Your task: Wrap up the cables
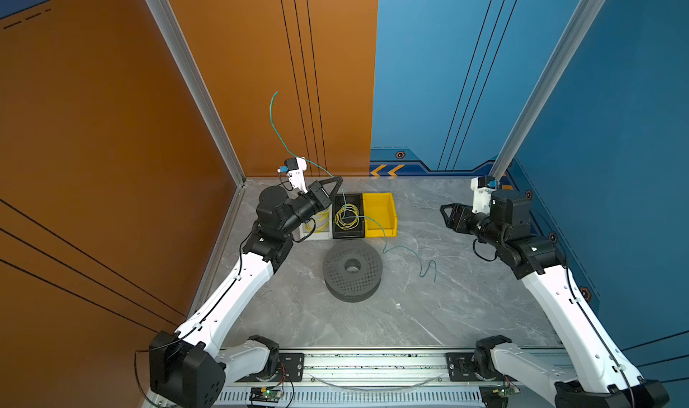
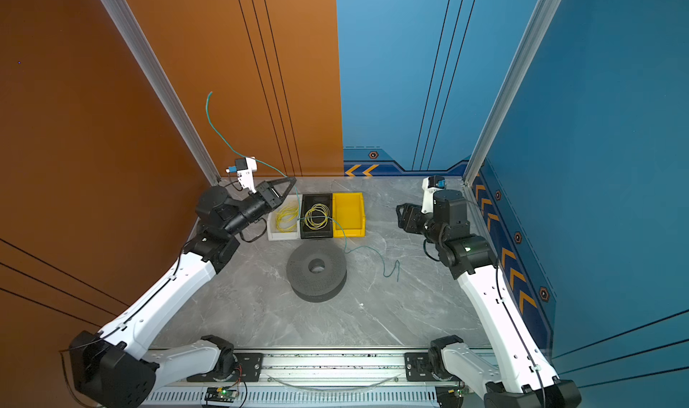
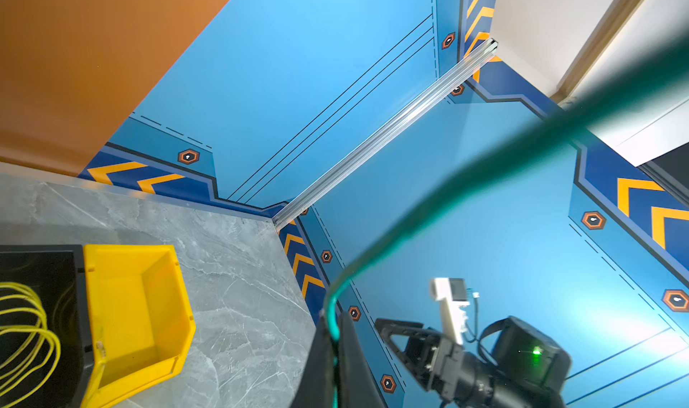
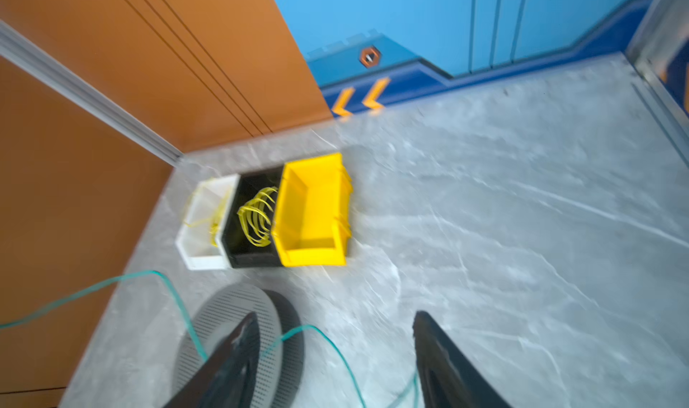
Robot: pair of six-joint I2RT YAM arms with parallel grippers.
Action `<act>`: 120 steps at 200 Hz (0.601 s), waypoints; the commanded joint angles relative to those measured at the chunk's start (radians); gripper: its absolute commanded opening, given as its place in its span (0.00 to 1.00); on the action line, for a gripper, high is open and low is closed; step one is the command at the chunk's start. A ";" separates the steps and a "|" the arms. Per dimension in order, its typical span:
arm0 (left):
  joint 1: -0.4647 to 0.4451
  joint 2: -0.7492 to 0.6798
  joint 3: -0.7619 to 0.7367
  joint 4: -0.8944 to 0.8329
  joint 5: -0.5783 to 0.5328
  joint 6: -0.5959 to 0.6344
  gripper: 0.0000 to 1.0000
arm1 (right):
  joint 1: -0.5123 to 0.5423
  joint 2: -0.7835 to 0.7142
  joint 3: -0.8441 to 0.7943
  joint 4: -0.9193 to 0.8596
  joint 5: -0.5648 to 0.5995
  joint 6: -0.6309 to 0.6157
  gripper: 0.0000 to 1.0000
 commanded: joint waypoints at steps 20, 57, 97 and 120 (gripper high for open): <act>0.005 -0.002 0.032 -0.033 0.046 0.018 0.00 | 0.001 0.042 -0.160 -0.086 0.091 0.047 0.61; 0.005 -0.004 0.036 -0.049 0.042 0.034 0.00 | 0.064 0.077 -0.301 -0.057 0.123 0.076 0.56; 0.006 -0.004 0.045 -0.055 0.050 0.040 0.00 | 0.108 0.150 -0.346 0.005 0.106 0.086 0.47; 0.006 -0.007 0.049 -0.063 0.047 0.047 0.00 | 0.123 0.186 -0.345 0.017 0.112 0.088 0.42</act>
